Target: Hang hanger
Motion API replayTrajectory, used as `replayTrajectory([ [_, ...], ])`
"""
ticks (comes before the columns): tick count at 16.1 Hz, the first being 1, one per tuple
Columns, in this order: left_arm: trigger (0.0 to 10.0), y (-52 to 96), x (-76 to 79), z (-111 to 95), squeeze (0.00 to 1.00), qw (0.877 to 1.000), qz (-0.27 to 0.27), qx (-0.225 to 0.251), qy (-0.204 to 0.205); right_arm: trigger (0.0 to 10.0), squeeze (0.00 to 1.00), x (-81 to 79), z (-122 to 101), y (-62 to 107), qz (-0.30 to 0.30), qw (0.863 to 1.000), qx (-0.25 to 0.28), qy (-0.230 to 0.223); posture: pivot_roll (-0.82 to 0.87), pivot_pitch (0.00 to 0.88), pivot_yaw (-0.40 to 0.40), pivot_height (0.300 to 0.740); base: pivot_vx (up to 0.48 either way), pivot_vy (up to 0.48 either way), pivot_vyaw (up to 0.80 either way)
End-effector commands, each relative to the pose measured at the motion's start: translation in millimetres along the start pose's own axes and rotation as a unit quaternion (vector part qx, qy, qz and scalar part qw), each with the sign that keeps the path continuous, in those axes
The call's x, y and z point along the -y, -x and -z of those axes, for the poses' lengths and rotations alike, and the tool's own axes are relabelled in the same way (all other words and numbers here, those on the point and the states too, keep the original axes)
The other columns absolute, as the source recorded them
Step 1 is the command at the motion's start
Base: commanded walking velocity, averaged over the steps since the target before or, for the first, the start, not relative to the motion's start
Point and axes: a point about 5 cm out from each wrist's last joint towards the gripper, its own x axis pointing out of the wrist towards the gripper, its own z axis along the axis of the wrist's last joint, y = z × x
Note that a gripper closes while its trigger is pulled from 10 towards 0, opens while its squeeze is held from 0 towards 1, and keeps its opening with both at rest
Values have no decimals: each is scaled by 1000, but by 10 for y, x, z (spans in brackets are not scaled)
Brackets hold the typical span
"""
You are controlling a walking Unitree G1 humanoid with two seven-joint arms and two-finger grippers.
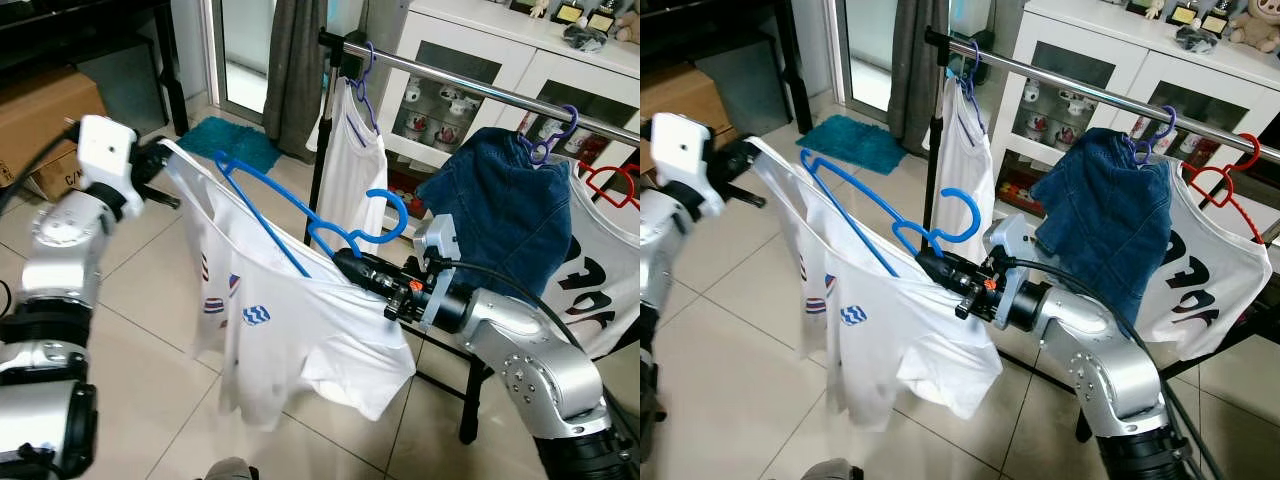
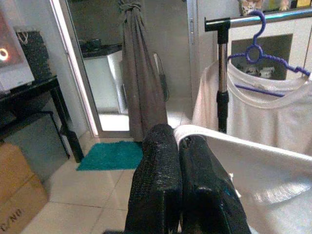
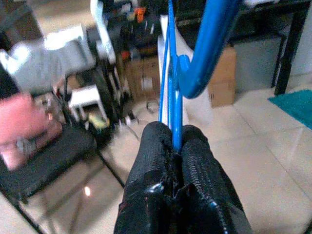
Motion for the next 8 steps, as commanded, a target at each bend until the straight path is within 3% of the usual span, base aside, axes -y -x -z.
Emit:
replayTrajectory([
  [1, 0, -27, 76, -41, 0, 1000, 6, 14, 14, 0, 0, 46, -61, 38, 18, 1000, 21, -14, -8, 0, -102, 740, 0, 0, 0],
  [3, 0, -97, 574, 4, 0, 994, 93, 27, 52, 0, 0, 82, -204, -151, 88, 988, 109, -62, -18, 0, -95, 740, 0, 0, 0],
  [4, 0, -140, 917, -50, 0, 986, 141, 43, 77, 0, 0, 153, -279, -228, 156, 965, 175, -119, -15, 0, -106, 740, 0, 0, 0],
  [5, 0, -151, 1111, -101, 0, 980, 170, 54, 91, 0, 0, 190, -294, -257, 185, 949, 203, -154, -8, 0, -110, 740, 0, 0, 0],
  [7, 0, -115, 1356, -199, 0, 970, 207, 70, 108, 0, 0, 275, -271, -259, 229, 939, 211, -146, 0, 0, -111, 740, 0, 0, 0],
  [8, 0, 21, 1481, -302, 0, 955, 245, 91, 137, 0, 0, 392, -270, -203, 292, 925, 216, -112, -10, 0, -93, 740, 0, 0, 0],
])
